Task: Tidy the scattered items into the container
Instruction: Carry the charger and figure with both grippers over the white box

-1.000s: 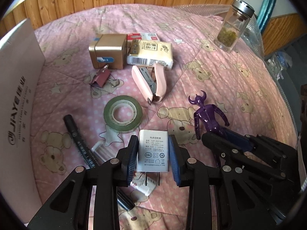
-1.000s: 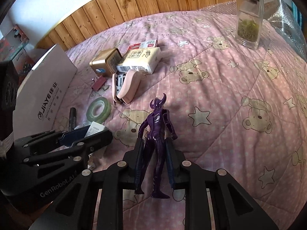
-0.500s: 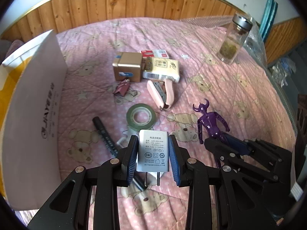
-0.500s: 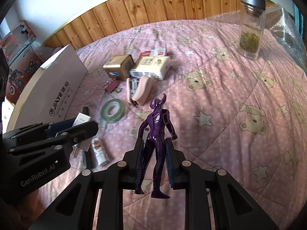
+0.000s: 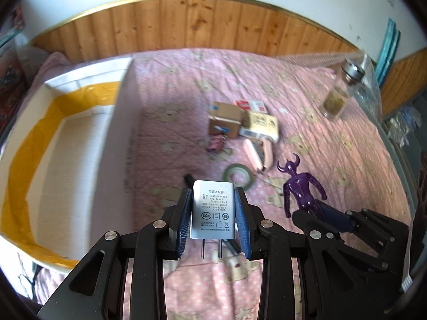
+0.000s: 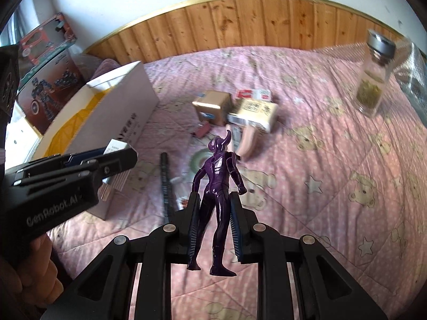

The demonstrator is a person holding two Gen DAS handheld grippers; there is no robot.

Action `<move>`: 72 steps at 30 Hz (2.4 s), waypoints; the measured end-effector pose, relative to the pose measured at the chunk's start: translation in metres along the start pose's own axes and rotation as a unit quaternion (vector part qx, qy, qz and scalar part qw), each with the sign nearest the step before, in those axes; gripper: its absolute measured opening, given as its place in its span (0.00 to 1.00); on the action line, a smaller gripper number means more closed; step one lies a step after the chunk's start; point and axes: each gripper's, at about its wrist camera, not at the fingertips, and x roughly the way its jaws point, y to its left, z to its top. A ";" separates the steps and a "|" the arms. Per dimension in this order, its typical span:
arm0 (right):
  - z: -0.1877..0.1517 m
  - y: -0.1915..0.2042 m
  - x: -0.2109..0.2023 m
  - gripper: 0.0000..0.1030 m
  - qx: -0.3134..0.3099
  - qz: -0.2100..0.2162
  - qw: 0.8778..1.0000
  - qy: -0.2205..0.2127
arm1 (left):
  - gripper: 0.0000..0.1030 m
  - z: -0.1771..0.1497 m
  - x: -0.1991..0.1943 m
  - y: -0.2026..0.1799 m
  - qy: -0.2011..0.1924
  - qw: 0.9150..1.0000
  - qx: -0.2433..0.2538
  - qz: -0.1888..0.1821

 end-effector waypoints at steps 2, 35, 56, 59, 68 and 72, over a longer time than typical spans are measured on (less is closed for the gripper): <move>0.004 0.010 -0.003 0.23 -0.012 0.004 1.000 -0.002 | 0.31 0.002 -0.008 0.010 -0.006 1.000 -0.010 0.003; 0.050 0.160 -0.023 0.23 -0.159 0.059 0.985 -0.021 | 0.32 0.005 -0.070 0.124 -0.059 0.992 -0.108 0.007; 0.076 0.207 -0.003 0.23 -0.174 0.116 0.978 0.008 | 0.32 0.007 -0.066 0.180 -0.051 0.988 -0.147 0.013; 0.081 0.211 0.002 0.23 -0.175 0.121 0.977 0.013 | 0.32 0.010 -0.063 0.186 -0.048 0.987 -0.151 0.013; 0.102 0.218 0.019 0.23 -0.183 0.125 0.975 0.019 | 0.32 0.026 -0.053 0.206 -0.040 0.986 -0.161 0.013; 0.111 0.219 0.028 0.23 -0.181 0.127 0.975 0.024 | 0.31 0.035 -0.044 0.217 -0.031 0.985 -0.170 0.010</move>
